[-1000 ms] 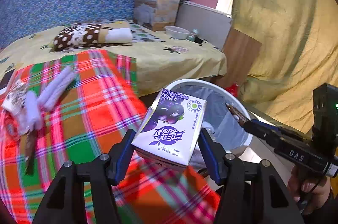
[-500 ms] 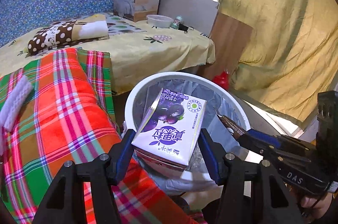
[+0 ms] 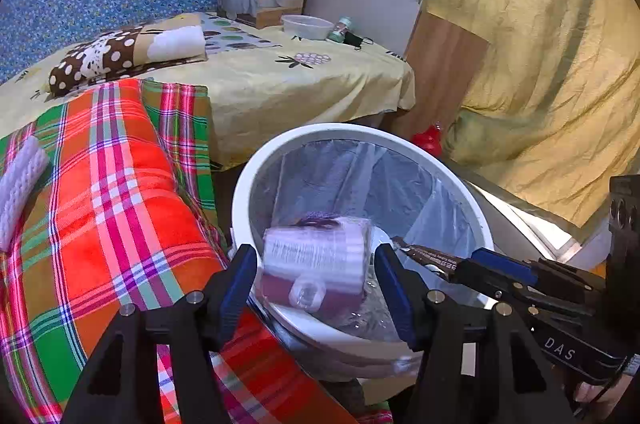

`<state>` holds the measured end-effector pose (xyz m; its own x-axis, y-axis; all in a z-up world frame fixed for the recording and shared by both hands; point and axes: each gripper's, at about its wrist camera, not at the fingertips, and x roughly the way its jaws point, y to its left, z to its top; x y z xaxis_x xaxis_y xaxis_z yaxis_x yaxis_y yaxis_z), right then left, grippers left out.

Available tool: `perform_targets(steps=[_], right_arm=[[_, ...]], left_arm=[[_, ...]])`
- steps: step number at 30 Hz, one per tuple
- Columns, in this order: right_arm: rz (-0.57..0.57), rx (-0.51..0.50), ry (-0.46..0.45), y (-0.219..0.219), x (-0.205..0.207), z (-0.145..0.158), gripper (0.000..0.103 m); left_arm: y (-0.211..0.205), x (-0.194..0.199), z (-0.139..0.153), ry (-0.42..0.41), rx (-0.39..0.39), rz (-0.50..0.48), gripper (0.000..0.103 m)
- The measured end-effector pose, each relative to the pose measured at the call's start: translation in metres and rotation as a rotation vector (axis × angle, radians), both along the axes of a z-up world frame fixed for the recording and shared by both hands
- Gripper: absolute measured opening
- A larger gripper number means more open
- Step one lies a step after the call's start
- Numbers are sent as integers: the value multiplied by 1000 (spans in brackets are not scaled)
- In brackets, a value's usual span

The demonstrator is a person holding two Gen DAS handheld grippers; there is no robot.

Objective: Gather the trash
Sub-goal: 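Carry box and wrapper over the white bin and open both tools to drop them, then move both tools back over the plaid cloth toward the remaining trash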

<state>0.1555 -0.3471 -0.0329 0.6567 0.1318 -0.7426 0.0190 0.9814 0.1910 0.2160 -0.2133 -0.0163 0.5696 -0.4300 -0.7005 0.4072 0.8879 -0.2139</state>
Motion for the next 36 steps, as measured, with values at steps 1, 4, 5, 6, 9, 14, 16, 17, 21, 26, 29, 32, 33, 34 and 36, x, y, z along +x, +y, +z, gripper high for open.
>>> perform_targets(steps=[1,4,5,6,9,14,16,17,21,26,29,32,33,34,36], right_arm=[[-2,-7,5,0,1,0,28],[-2,-14,-2,1,0,2,28],[0,-18,-6,1,-1,3,29],[0,-22,-10,2,-2,4,34],[-1,-18,-23,2,-4,7,41],[-1,-10,-39,4,-8,13,41],[7,-4,-52,7,-12,17,41],[12,-1,-57,9,-13,18,41],[42,9,-79,20,-16,25,41],[93,17,-105,40,-23,31,41],[120,15,-110,51,-27,32,41],[156,17,-115,64,-30,34,41],[169,17,-118,68,-31,35,41],[180,18,-120,72,-32,35,41],[199,23,-124,78,-34,36,41]], left_arm=[[0,0,0,-1,-1,1,61],[4,-3,4,-14,-10,9,61],[4,-3,6,-18,-11,12,61],[6,-4,7,-22,-14,15,61],[11,-7,10,-17,-30,21,61],[24,-18,17,-16,-60,34,61],[30,-23,19,-20,-63,45,61],[33,-26,21,-24,-62,50,61],[48,-41,27,-44,-63,78,61],[73,-57,30,-57,-54,140,61],[88,-69,32,-60,-60,172,61],[103,-81,33,-59,-65,196,61],[107,-85,33,-62,-64,203,61],[111,-88,33,-64,-64,209,61],[120,-95,35,-66,-65,224,61]])
